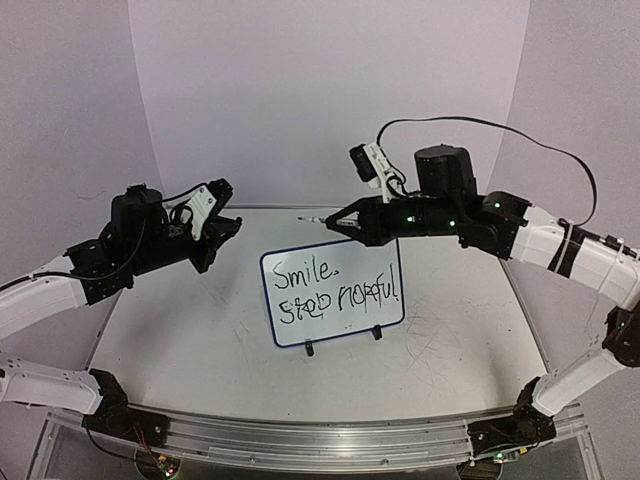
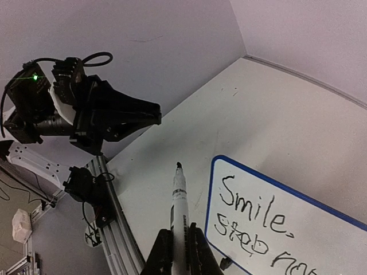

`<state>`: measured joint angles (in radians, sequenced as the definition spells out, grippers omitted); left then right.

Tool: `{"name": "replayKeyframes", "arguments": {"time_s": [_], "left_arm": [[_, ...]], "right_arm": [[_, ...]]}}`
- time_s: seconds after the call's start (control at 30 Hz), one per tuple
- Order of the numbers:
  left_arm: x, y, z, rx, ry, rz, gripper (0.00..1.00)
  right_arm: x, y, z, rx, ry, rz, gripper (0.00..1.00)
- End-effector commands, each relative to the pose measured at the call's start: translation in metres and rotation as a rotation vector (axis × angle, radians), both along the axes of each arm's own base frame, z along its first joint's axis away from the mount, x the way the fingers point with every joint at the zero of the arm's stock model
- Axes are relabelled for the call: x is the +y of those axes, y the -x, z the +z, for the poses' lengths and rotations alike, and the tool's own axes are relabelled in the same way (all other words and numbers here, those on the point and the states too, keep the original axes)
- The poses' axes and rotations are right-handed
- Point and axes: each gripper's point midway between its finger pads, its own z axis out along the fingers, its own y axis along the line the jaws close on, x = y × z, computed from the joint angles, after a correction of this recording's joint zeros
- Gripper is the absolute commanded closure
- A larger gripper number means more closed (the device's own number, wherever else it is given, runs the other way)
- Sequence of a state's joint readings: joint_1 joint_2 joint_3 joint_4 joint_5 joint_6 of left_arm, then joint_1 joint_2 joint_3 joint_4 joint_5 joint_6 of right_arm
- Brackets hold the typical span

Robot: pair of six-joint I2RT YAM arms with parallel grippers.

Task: Write a sentence on the whiteboard
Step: Insert the whiteboard marker without the cap into the pen cap.

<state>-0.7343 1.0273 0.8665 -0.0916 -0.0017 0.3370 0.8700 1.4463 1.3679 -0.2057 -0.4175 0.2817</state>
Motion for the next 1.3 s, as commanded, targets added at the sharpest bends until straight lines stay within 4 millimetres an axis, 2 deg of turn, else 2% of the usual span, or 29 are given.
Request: {"name": "replayKeyframes", "arguments": {"time_s": [0.0, 0.1, 0.17, 0.23, 0.47, 0.63, 1.27], "left_arm": [[-0.011, 0.000, 0.034, -0.256, -0.061, -0.082, 0.98], [-0.015, 0.002, 0.024, -0.286, -0.117, -0.111, 0.98], [-0.014, 0.004, 0.022, -0.305, -0.136, -0.118, 0.99], [-0.014, 0.008, 0.020, -0.325, -0.151, -0.134, 0.99], [-0.011, 0.023, 0.012, -0.362, -0.180, -0.188, 1.00], [-0.011, 0.026, 0.011, -0.370, -0.186, -0.194, 1.00], [-0.011, 0.024, 0.000, -0.358, -0.211, -0.195, 1.00]], "right_arm": [[0.032, 0.021, 0.023, 0.069, -0.063, 0.108, 1.00], [0.054, 0.027, 0.028, 0.082, -0.070, 0.130, 1.00], [0.064, 0.019, 0.019, 0.113, -0.050, 0.094, 1.00], [0.068, 0.012, 0.012, 0.143, -0.040, 0.059, 1.00], [0.079, 0.004, 0.019, 0.166, -0.057, 0.043, 1.00], [0.092, 0.002, 0.010, 0.195, -0.028, 0.054, 1.00], [0.097, -0.001, -0.005, 0.193, 0.034, 0.028, 1.00]]}}
